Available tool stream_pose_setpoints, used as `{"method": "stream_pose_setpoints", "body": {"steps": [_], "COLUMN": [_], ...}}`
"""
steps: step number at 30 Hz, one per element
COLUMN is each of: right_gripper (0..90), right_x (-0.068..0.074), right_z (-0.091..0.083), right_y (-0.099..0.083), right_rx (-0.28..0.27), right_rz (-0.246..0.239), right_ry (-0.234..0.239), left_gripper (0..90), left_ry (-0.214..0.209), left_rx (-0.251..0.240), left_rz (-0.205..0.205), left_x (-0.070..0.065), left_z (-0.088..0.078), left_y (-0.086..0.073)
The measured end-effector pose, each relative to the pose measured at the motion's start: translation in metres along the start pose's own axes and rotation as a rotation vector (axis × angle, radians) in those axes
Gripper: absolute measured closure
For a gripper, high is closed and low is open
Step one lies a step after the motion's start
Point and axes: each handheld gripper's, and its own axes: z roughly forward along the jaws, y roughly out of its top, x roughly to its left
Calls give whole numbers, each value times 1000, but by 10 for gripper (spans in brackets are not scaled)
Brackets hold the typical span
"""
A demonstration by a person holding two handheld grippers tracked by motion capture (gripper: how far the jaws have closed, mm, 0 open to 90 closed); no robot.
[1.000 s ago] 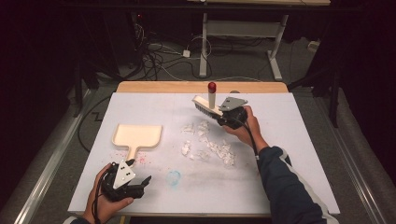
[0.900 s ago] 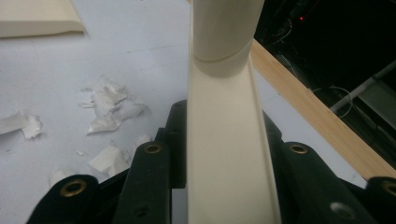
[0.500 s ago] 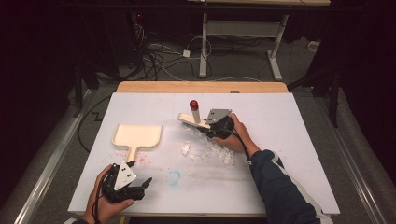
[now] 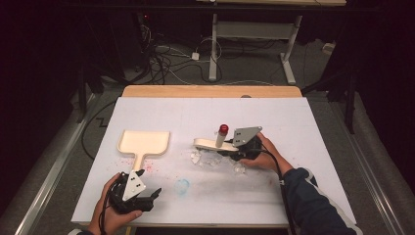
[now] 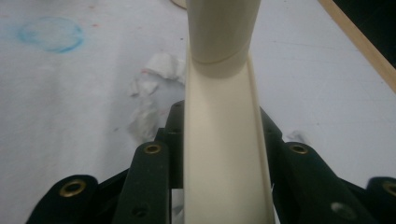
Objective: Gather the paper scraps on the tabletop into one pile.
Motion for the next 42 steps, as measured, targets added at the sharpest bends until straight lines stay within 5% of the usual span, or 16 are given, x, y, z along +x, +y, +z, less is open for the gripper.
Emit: {"method": "stream_pose_setpoints", "body": {"steps": [5, 13, 21, 26, 33, 37, 42], "right_gripper": [680, 680, 679, 680, 680, 681, 681], "right_x": [5, 2, 14, 42, 83, 89, 82], "right_z": [-18, -32, -36, -20, 23, 41, 40], "right_y": [-5, 1, 31, 52, 65, 58, 47], "right_rx": [-17, -119, -163, -206, -167, -126, -106], "right_rz": [0, 75, 277, 427, 546, 628, 663], "right_ry": [-13, -134, -229, -226, -207, -221, -306], "left_gripper": [196, 196, 196, 196, 196, 196, 196], "left_ry": [-3, -5, 3, 15, 10, -2, -7], "left_rx": [2, 6, -3, -19, -28, -23, -16], "left_rz": [4, 12, 15, 23, 31, 26, 30], "left_x": [-2, -2, -2, -3, -3, -5, -5], "left_z": [1, 1, -2, -7, -11, -10, -9], "left_y": [2, 3, 2, 2, 0, 0, 1]}}
